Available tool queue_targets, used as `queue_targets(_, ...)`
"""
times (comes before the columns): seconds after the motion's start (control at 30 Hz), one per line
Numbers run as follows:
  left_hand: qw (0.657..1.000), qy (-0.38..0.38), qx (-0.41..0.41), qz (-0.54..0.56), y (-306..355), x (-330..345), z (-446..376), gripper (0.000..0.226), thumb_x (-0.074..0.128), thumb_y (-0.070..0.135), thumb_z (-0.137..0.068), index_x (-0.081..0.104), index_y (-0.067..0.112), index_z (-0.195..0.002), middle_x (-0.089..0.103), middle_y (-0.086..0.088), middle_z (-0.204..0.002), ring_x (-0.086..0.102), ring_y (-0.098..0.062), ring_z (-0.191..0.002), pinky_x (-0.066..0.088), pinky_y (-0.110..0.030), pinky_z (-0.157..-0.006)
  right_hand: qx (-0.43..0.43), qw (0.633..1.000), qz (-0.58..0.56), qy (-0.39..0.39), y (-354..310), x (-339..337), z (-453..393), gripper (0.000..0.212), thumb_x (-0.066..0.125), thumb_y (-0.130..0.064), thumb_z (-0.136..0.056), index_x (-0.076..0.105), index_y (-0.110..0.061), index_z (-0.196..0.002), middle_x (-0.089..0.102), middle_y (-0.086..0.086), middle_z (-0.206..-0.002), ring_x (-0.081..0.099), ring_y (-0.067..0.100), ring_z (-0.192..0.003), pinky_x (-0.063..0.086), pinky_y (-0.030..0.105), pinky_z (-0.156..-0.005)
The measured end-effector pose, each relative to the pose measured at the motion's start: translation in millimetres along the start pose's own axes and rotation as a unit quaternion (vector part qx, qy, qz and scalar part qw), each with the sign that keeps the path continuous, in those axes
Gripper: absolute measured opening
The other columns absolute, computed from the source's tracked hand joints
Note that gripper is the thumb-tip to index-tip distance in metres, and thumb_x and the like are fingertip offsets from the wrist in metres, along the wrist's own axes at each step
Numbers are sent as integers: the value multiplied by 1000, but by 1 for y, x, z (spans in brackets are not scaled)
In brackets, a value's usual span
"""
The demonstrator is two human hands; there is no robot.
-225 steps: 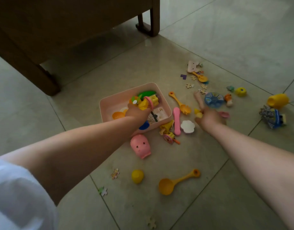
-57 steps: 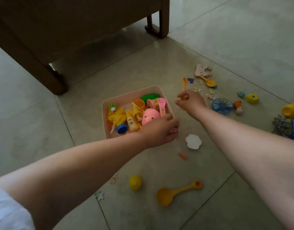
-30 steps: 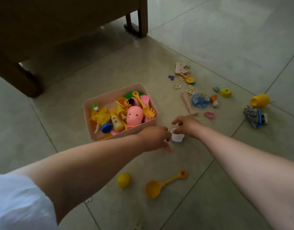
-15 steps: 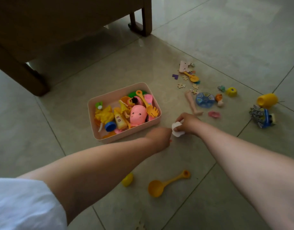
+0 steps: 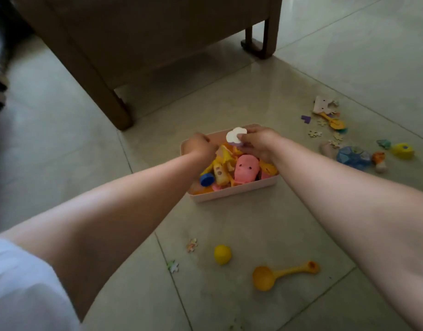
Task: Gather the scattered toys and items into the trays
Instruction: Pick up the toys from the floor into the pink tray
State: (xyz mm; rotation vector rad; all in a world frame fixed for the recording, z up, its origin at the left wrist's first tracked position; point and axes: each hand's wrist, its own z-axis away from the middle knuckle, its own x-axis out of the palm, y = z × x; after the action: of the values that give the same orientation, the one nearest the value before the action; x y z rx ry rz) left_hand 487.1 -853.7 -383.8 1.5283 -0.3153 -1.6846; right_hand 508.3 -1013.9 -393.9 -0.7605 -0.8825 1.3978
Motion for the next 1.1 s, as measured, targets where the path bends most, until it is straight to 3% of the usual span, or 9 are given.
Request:
queue_targets(0.1, 999, -25, -22, 16, -15, -10, -12, 33, 65, 28, -86, 54, 15, -115, 65, -11, -105, 68, -28, -89, 58, -41, -80, -13, 998, 56, 0, 3, 16, -4, 52, 77, -11, -73, 58, -4, -121, 70, 9, -89, 69, 20, -79, 57, 35, -77)
queue_targets(0.27, 990, -49, 99, -91, -39, -18, 5, 16, 62, 37, -90, 60, 21, -90, 65, -2, -80, 63, -20, -71, 51, -30, -65, -41, 990, 132, 34, 13, 14, 2, 36, 64, 3, -84, 60, -11, -117, 65, 12, -103, 67, 20, -84, 59, 34, -79)
queue_targets(0.43, 921, -187, 270, -211, -38, -10, 42, 18, 62, 30, -91, 62, 13, -97, 66, -10, -87, 60, -26, -77, 47, -32, -65, -62, 977, 195, -55, 20, 0, 31, 20, 62, 0, -88, 61, -9, -105, 63, 11, -92, 63, 19, -78, 57, 33, -75)
queue_targets(0.53, 841, -254, 366, -307, -42, -8, 64, 24, 62, 35, -90, 63, 14, -101, 61, 0, -91, 58, -20, -84, 39, -26, -64, -46, 958, 252, -130, 33, 1, 46, 13, 62, -2, -89, 62, -14, -91, 66, 8, -87, 65, 20, -76, 56, 35, -77)
queue_targets(0.63, 743, -326, 417, -409, -57, -5, 79, 41, 63, 54, -83, 61, 21, -108, 56, 6, -99, 54, -15, -88, 43, -29, -69, -29, 885, 425, -186, 48, 2, 59, 9, 69, -14, -86, 68, -19, -93, 69, 3, -89, 66, 15, -79, 56, 27, -71)
queue_targets(0.73, 685, -423, 383, -452, -72, 1, 94, 58, 68, 53, -80, 49, 22, -125, 54, -1, -111, 52, -18, -90, 39, -28, -68, 26, 810, 529, -253, 65, 2, 66, 13, 69, -20, -87, 67, -22, -99, 68, -2, -93, 65, 11, -84, 53, 22, -66)
queue_targets(0.87, 650, -443, 389, -480, -80, 11, 109, 73, 72, 52, -76, 39, 24, -135, 46, -6, -123, 45, -18, -84, 36, -30, -66, 37, 747, 601, -283, 90, 4, 69, 23, 73, -25, -83, 68, -23, -105, 68, -1, -101, 63, 13, -86, 52, 28, -75)
queue_targets(0.97, 622, -455, 388, -505, -85, 23, 119, 71, 74, 39, -79, 38, 21, -138, 43, -7, -128, 54, -26, -96, 40, -31, -70, 52, 683, 656, -315, 103, 8, 76, 31, 74, -28, -80, 68, -24, -110, 68, 1, -113, 64, 19, -102, 52, 33, -91)
queue_targets(1.1, 633, -444, 360, -522, -87, 35, 124, 56, 67, 22, -85, 43, 18, -136, 40, -12, -130, 56, -31, -101, 45, -34, -74, 62, 607, 704, -363, 120, 6, 88, 36, 76, -38, -77, 69, -25, -111, 68, 0, -115, 62, 21, -107, 50, 35, -94)
